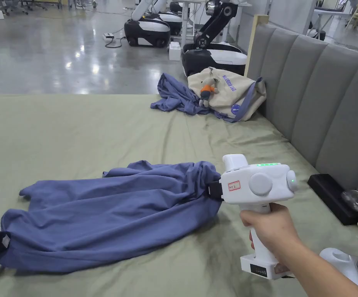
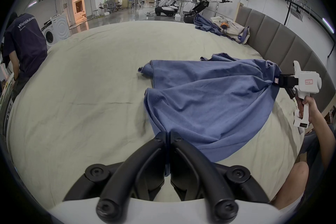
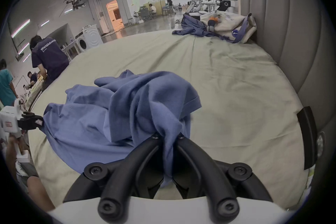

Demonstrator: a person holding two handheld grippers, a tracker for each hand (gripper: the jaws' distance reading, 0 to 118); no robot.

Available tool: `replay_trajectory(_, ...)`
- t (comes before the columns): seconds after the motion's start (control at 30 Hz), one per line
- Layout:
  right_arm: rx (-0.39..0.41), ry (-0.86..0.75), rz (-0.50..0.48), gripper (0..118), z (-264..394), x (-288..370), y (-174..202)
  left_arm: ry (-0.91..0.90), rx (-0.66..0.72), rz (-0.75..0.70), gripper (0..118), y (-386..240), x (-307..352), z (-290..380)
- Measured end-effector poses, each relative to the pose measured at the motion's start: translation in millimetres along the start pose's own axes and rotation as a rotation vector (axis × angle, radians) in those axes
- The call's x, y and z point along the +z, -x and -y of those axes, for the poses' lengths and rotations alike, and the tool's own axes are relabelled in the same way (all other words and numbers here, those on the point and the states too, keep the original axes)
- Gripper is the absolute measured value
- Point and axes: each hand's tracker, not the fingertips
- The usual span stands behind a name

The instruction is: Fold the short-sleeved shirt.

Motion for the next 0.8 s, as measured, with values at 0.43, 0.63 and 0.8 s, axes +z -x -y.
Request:
replay_trajectory(0.43, 0.007, -0.218, -0.110, 7, -96.7, 175.0, 29.9, -0.382, -0.002, 0.097, 5, -14.2, 136.4, -99.3)
replay_trajectory(0.63, 0.052, -0.296, -0.065, 7, -165.1, 269.4, 58.7, -0.540, 0.054, 0.189, 5, -14.9, 224.0, -176.8)
replay_trajectory(0.8, 0.079, -0.345, -0.029, 7, -222.1, 329.9, 74.0, -0.619, 0.020, 0.150, 5, -23.0, 277.9, -223.5)
